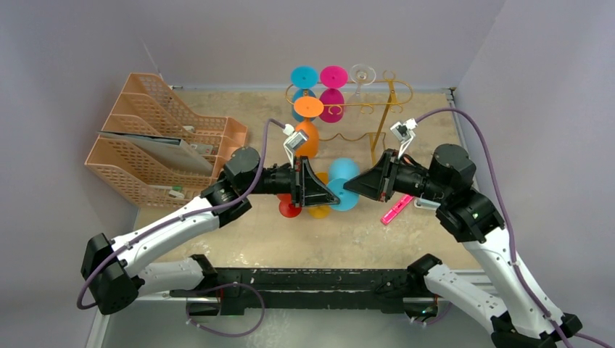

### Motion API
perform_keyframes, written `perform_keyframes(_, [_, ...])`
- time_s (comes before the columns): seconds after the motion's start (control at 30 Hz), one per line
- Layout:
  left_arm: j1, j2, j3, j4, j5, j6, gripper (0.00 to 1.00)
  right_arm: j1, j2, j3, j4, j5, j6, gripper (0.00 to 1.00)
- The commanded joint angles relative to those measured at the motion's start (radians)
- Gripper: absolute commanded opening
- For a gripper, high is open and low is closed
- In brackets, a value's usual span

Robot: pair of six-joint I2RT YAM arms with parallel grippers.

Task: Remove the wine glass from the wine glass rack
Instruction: Place the wine glass at the center of the board.

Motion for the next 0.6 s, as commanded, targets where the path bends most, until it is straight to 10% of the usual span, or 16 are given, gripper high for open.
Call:
perform_keyframes(0.0, [-0.005,0.019,-0.025,0.208,0.105,-0.014,0.0,-0.002,-0.01,0.067,0.056,-0.111,-0.028,0.19])
perform_keyframes(0.3, [-0.048,0.083,-0.039,0.404,0.208,0.0,0.0,-0.001,-0.099,0.093,-0.079,0.077,-0.158,0.66])
perform_keyframes(0.57, [-0.098,-0.048,0.035,-0.139,0.13,0.45,0.0,-0.002,-0.103,0.106,-0.251,0.447,-0.21,0.82])
